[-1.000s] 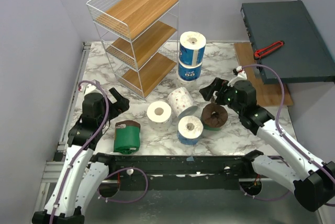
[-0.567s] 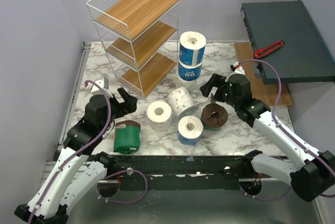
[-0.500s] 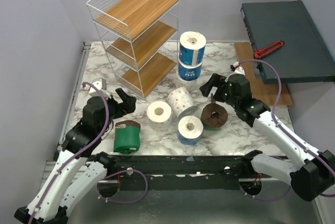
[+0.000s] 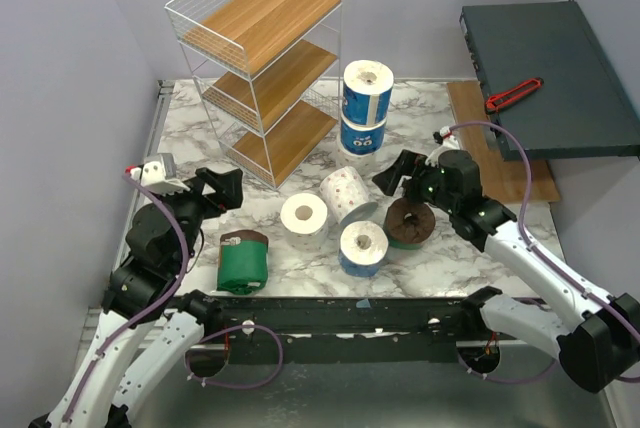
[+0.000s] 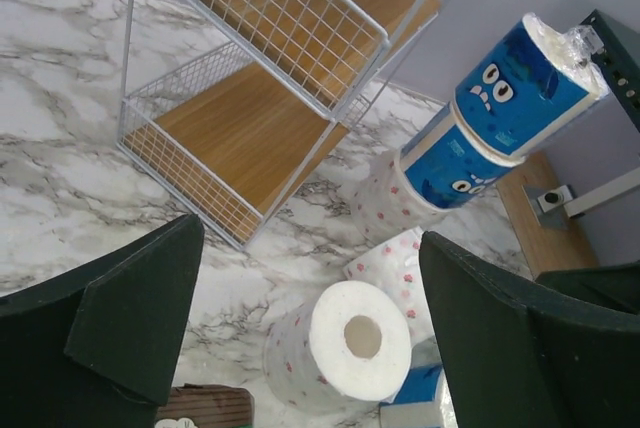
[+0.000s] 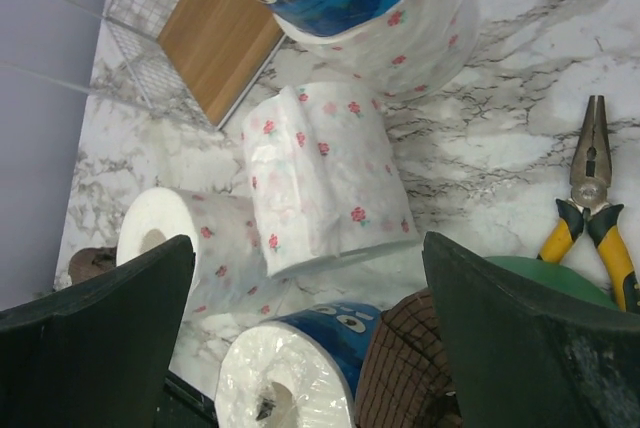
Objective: Place and organize the paper towels onto the shelf
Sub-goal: Move the shelf to the center of the board, then pick up the paper towel from the center of the board.
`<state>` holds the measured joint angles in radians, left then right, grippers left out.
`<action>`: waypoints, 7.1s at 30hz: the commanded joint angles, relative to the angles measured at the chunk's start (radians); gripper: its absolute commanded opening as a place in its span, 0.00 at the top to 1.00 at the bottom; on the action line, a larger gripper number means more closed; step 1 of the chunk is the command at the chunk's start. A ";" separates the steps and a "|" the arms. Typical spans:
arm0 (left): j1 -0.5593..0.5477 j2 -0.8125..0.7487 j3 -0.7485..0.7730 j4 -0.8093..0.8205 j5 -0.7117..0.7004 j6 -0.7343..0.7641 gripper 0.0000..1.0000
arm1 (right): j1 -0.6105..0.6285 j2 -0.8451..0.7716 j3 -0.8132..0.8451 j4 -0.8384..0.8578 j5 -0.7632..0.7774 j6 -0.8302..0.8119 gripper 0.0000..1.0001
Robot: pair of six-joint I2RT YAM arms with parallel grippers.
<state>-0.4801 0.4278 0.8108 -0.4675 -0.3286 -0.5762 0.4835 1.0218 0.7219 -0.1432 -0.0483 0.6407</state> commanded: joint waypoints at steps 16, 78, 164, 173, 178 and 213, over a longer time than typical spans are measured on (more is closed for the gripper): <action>-0.028 0.432 0.363 0.185 0.033 0.306 0.26 | 0.007 -0.091 0.019 -0.044 -0.036 -0.084 0.01; 0.264 0.617 0.366 0.256 -0.051 0.294 0.46 | 0.007 -0.130 0.030 -0.087 -0.008 -0.092 0.01; 0.212 0.087 -0.078 -0.159 0.219 -0.193 0.02 | -0.173 0.782 1.439 -0.697 0.074 0.043 0.22; 0.204 0.099 -0.106 -0.137 0.245 -0.199 0.02 | -0.125 0.799 1.394 -0.697 0.087 0.014 0.21; 0.204 0.113 -0.124 -0.125 0.265 -0.208 0.03 | -0.107 0.803 1.369 -0.692 0.084 0.004 0.21; 0.204 0.121 -0.169 -0.114 0.311 -0.231 0.05 | -0.047 0.814 1.321 -0.711 0.125 -0.047 0.46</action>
<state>-0.2707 0.5533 0.6518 -0.5865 -0.0402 -0.7982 0.4259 1.8385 2.0651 -0.8223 0.0666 0.6231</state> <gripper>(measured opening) 0.951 0.587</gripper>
